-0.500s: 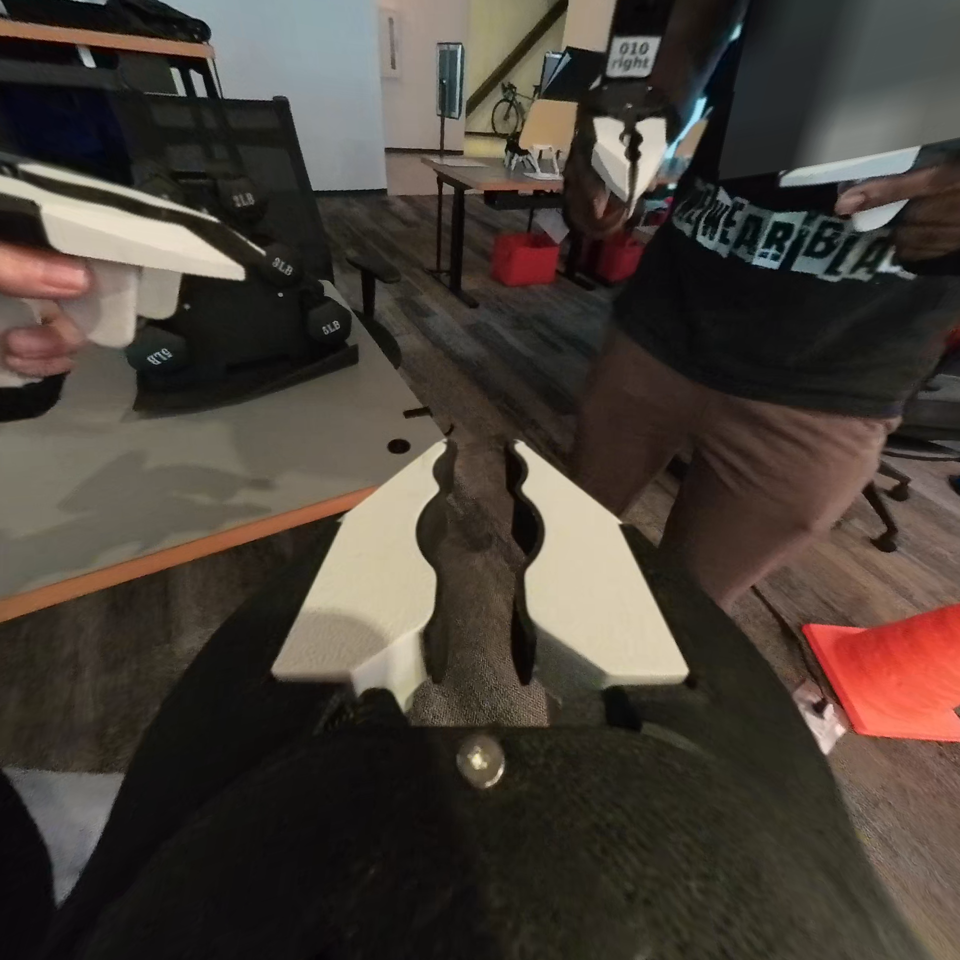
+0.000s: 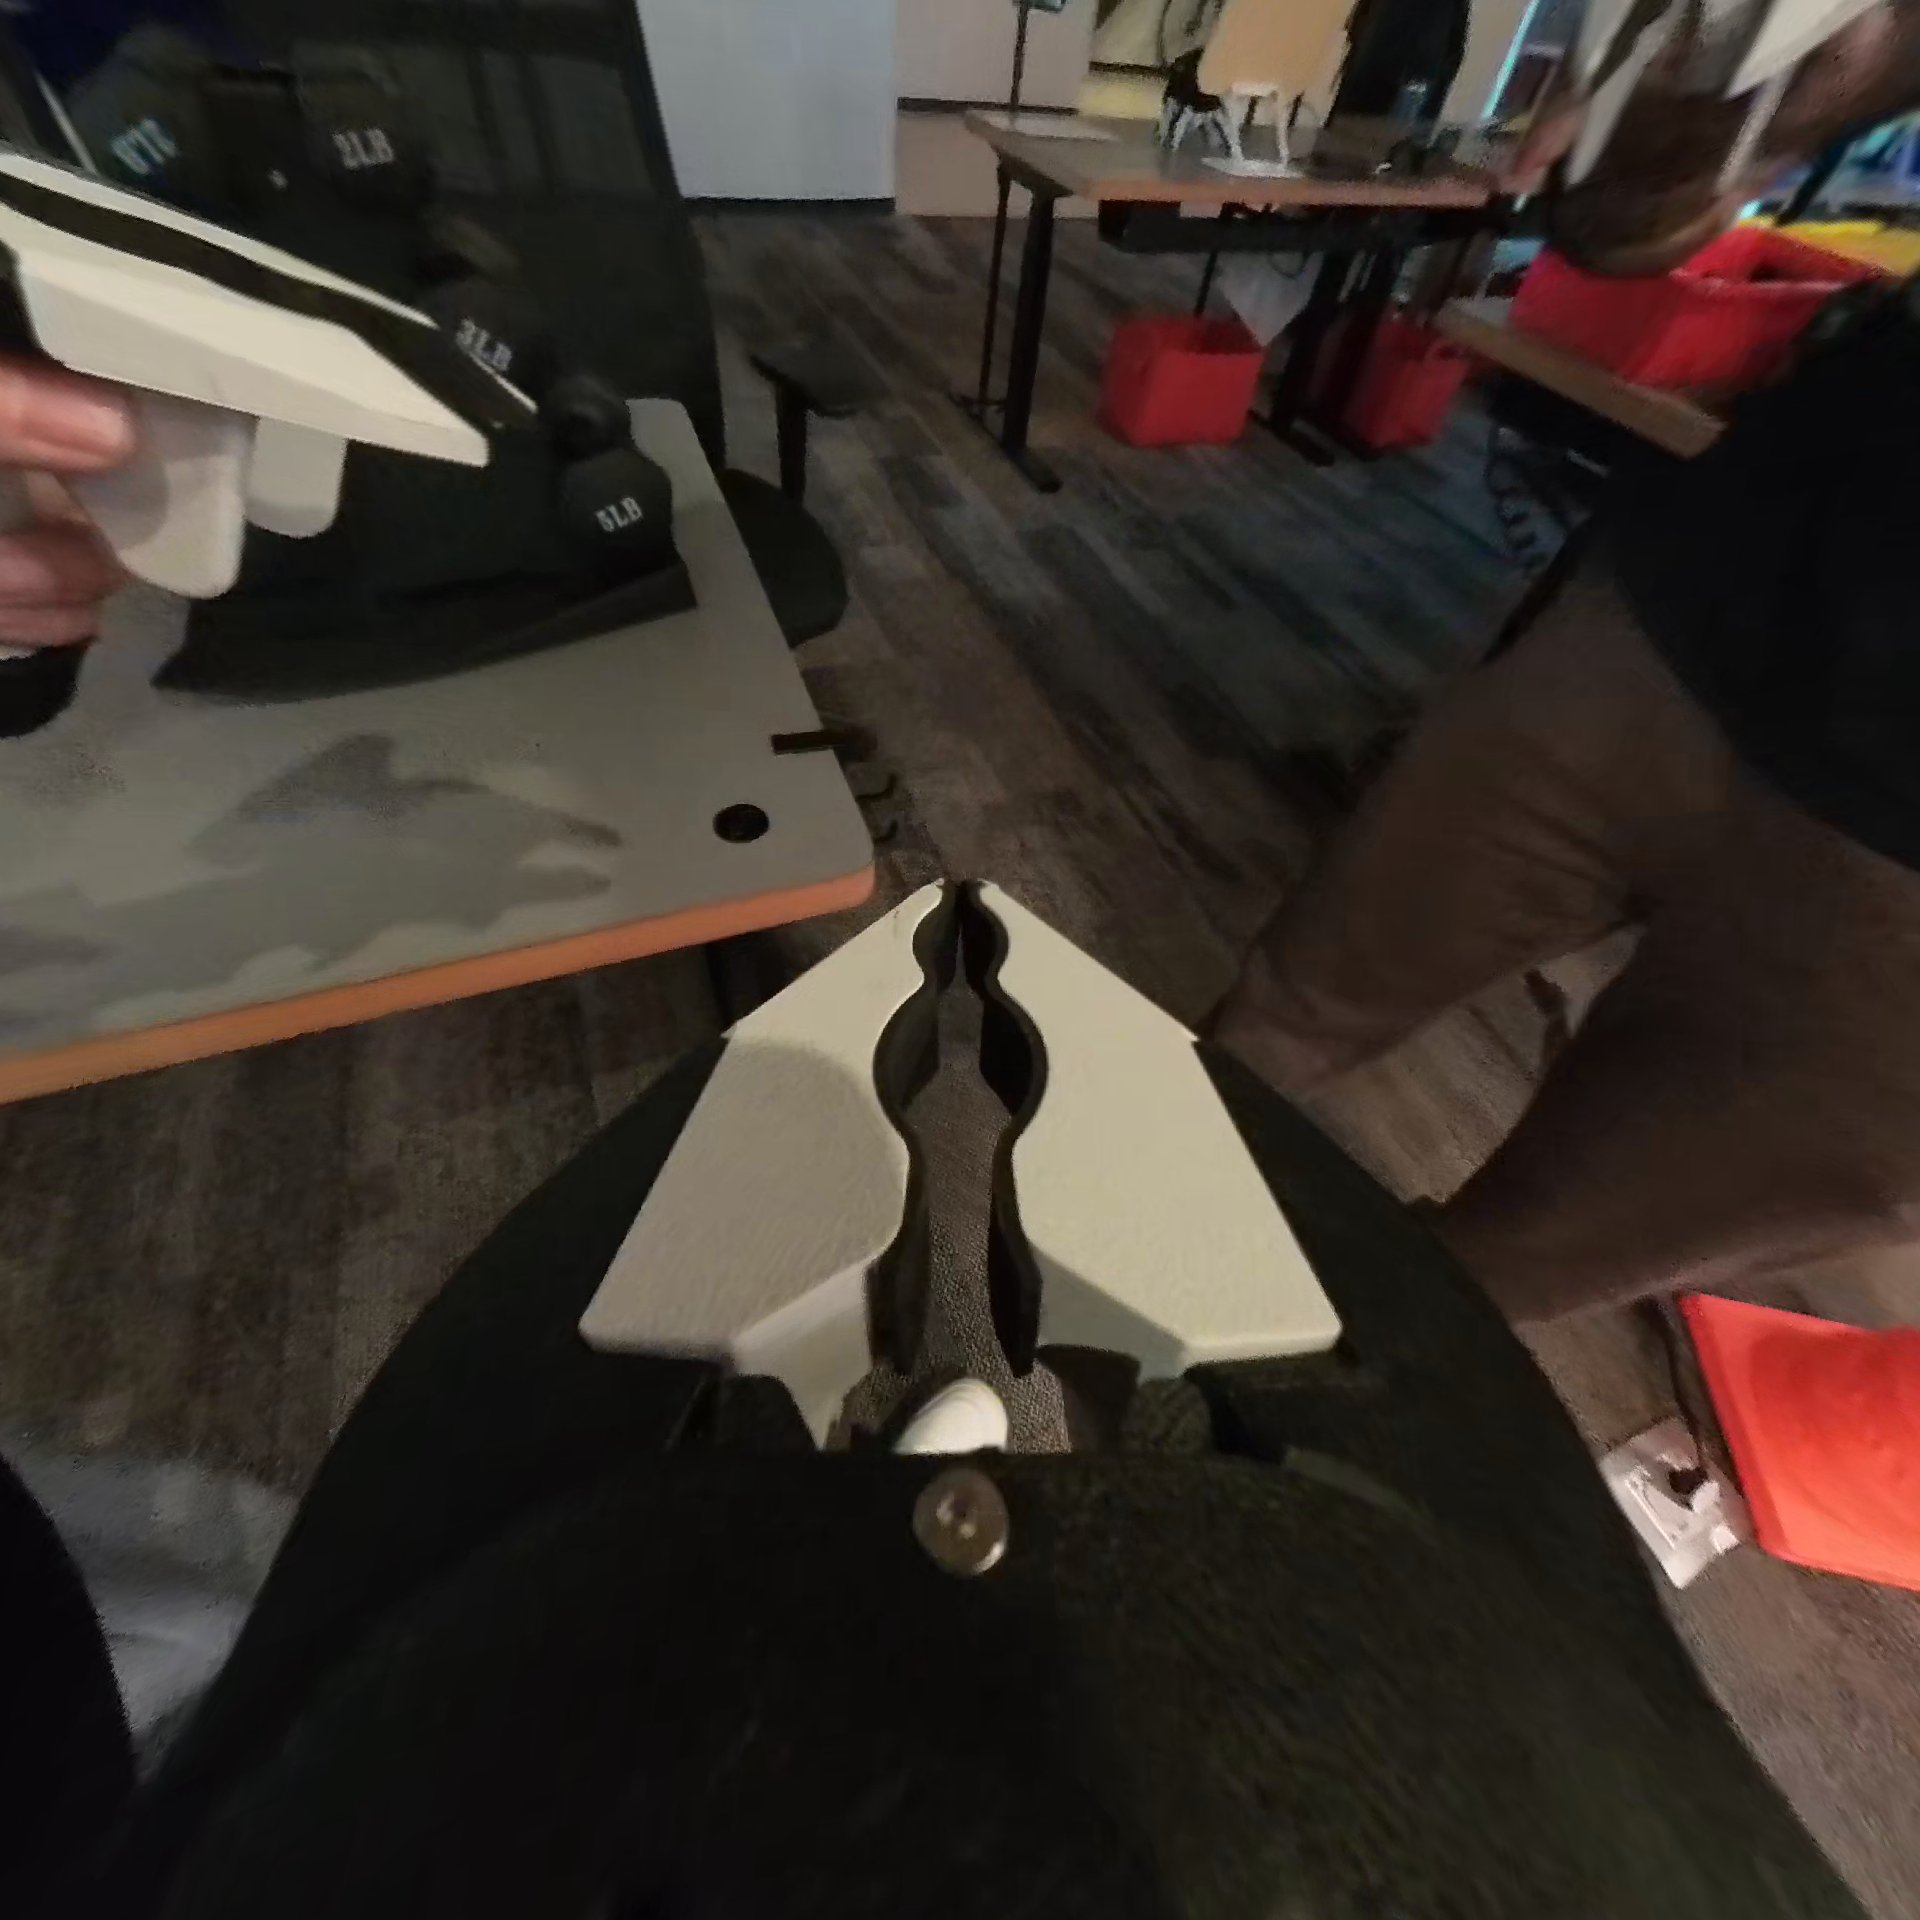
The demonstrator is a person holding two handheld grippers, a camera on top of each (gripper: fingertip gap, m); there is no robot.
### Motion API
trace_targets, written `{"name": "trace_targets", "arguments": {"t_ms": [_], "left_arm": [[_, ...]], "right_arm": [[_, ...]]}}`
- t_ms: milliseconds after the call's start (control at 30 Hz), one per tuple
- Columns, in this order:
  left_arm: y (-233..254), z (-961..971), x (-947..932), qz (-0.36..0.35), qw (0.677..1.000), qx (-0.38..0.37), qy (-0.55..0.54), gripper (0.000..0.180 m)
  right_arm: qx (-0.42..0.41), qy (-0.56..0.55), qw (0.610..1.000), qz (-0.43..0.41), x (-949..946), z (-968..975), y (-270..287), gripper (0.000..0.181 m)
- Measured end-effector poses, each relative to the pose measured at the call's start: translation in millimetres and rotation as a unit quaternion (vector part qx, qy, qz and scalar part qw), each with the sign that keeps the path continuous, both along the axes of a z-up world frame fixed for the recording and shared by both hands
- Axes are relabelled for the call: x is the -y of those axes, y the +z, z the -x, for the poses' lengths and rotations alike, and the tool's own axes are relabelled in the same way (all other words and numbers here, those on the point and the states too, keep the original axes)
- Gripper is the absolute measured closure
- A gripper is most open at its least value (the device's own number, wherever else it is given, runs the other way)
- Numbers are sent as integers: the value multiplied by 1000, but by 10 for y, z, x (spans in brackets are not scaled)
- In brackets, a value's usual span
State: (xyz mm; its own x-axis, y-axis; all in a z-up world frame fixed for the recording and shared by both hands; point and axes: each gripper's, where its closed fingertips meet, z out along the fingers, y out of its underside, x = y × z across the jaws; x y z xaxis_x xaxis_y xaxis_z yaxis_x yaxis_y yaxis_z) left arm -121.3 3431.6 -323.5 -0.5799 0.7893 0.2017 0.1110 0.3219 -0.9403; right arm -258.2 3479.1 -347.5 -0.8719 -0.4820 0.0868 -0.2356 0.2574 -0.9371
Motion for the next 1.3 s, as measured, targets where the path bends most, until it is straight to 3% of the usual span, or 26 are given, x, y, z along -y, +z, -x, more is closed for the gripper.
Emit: {"name": "trace_targets", "arguments": {"t_ms": [200,400,567,733,867,1033,1300], "left_arm": [[102,451,1185,5,999,-9,33,144],[417,645,2487,9,989,-57,133,126],[433,518,3222,46,982,-15,182,115],[238,103,4004,68,968,39,238,100],[26,-266,4726,73,961,55,261,100],[-156,-592,5851,46,957,12,285,105],[450,-825,7701,75,967,-10,243,103]], "right_arm": [[45,117,992,2,1020,199,36,175],[55,178,982,2,1990,330,297,158],[22,193,981,-5,2745,321,294,148],[-10,221,975,-11,3533,111,176,117],[-33,243,970,4,4303,-129,125,111],[-59,239,969,35,5604,-373,153,109],[-13,209,973,98,7871,-842,758,101]]}}
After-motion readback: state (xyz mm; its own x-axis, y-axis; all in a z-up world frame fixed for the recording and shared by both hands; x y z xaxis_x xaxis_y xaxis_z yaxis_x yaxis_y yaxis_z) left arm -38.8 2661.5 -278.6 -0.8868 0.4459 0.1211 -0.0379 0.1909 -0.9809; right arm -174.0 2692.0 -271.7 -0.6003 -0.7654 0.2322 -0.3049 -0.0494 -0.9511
